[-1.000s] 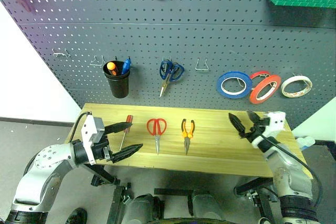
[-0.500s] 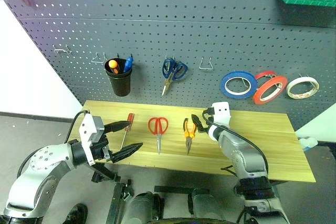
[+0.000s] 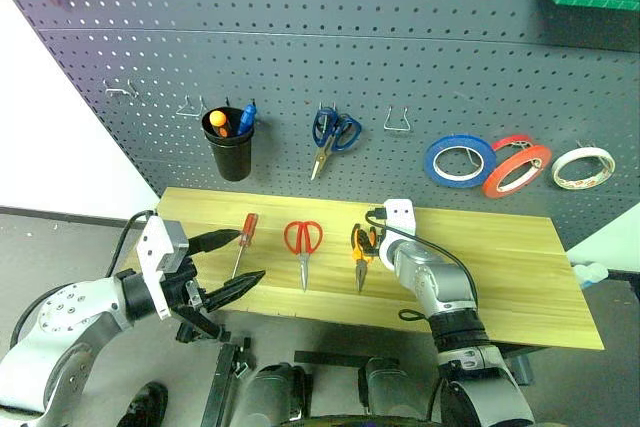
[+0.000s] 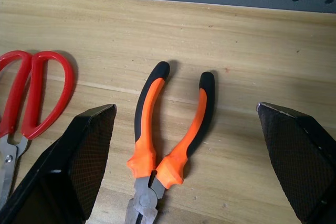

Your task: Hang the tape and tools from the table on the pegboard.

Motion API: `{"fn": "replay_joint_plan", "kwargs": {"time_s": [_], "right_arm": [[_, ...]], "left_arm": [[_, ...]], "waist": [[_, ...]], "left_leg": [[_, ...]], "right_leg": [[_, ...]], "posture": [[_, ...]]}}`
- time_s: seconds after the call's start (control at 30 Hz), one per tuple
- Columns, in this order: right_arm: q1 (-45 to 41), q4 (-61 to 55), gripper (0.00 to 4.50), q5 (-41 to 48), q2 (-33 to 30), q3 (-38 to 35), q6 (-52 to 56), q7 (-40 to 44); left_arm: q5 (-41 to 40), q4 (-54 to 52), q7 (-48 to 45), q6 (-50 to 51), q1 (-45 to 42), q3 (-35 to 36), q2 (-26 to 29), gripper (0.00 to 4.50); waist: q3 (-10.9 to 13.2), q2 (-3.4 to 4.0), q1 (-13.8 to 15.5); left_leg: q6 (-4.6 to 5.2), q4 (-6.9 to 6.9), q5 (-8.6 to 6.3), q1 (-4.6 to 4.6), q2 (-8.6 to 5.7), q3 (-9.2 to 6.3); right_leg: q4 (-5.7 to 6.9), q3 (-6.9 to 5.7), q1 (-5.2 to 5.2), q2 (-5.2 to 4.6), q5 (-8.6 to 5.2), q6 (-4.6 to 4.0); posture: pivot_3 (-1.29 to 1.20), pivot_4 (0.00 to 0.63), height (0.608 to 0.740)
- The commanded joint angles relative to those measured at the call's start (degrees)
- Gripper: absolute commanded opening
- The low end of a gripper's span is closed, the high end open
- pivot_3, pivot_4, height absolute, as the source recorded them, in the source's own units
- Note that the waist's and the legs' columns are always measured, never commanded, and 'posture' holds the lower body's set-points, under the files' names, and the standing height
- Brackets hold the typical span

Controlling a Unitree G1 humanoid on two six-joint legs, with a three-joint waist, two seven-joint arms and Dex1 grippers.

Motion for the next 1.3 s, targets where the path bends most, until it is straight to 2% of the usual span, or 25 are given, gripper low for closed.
{"fn": "replay_joint_plan", "kwargs": {"time_s": [0.03,0.53,1.1,1.3], "right_arm": [[-1.5,1.8,4.48,-0.3,1.5,-0.4,0.0,-0.5],[-7.8,18.6,4.48,-2.9,4.0,-2.0,-8.9,-3.7],[-9.8,25.1,4.48,-4.8,5.5,-2.2,-11.9,-6.3],[-9.8,26.8,4.48,-7.5,4.8,-0.7,-12.4,-7.3]], "left_arm": [[-0.8,-1.9,-0.3,-1.2,1.0,2.3,0.3,4.5],[0.6,0.7,-4.2,-6.6,6.9,4.0,-0.1,4.5],[-0.4,-0.7,-4.7,-5.7,8.9,6.8,0.7,4.5],[-1.4,-3.7,-4.5,-5.3,13.2,9.6,0.3,4.5]], "waist": [[0.0,-0.02,0.0],[0.4,0.04,0.1],[0.5,0.01,1.4],[0.6,-0.06,1.4]], "left_leg": [[0.0,-0.01,0.0,0.0,0.0,0.0],[0.0,-0.16,0.0,0.0,0.0,-0.01],[-0.06,-0.84,0.03,-0.01,0.0,0.0],[-0.06,-0.86,0.03,-0.01,0.0,-0.01]], "right_leg": [[-0.01,0.0,0.0,0.0,0.0,0.0],[-0.13,-0.03,-0.04,0.0,0.0,-0.01],[-0.77,-0.09,-0.06,0.0,0.02,-0.03],[-0.78,-0.09,-0.06,0.0,0.02,-0.04]], "posture": [[0.08,0.098,0.74],[0.12,0.101,0.74],[0.13,0.108,0.74],[0.15,0.116,0.74]]}}
